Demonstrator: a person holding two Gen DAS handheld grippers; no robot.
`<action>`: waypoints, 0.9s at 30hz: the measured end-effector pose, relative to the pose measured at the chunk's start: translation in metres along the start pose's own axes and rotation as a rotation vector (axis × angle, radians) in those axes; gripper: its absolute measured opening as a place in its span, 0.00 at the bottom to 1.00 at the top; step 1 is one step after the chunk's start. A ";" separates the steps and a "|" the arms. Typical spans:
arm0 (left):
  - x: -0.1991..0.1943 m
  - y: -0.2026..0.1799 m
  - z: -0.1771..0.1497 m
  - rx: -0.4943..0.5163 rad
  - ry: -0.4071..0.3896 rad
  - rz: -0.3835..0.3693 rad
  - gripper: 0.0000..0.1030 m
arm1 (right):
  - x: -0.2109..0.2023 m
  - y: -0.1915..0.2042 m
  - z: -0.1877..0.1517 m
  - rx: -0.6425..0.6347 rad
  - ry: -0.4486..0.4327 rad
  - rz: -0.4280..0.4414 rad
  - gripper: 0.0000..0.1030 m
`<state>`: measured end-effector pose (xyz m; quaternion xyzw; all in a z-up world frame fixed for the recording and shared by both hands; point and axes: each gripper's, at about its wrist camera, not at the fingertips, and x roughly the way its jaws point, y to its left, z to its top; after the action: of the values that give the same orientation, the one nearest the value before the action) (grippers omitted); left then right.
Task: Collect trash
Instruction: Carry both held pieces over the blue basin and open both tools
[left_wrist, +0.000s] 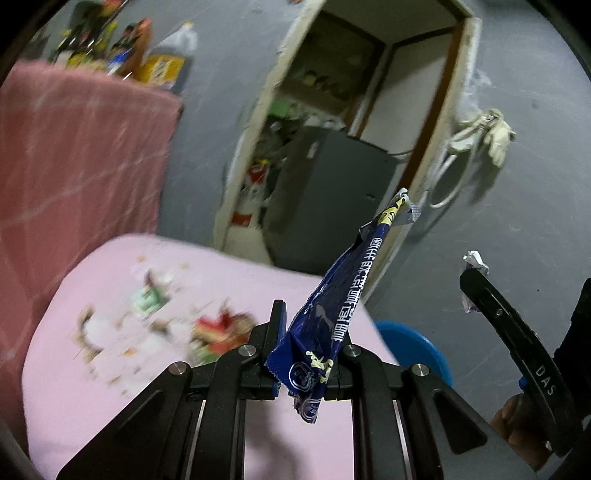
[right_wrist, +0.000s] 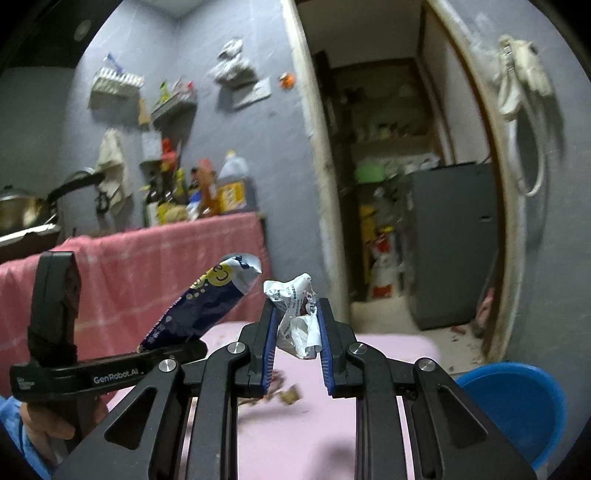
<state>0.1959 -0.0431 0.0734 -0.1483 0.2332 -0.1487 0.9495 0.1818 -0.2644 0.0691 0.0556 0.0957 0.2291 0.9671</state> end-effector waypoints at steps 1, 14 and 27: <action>0.002 -0.007 0.001 0.019 -0.013 -0.009 0.11 | -0.003 -0.005 0.002 0.002 -0.012 -0.018 0.18; 0.066 -0.103 0.002 0.202 -0.074 -0.088 0.11 | -0.040 -0.096 0.007 0.064 -0.098 -0.301 0.18; 0.144 -0.175 -0.030 0.299 0.010 -0.157 0.11 | -0.063 -0.178 -0.027 0.190 -0.042 -0.455 0.18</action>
<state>0.2655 -0.2597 0.0520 -0.0226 0.2011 -0.2560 0.9453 0.1982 -0.4493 0.0255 0.1280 0.1069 -0.0058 0.9860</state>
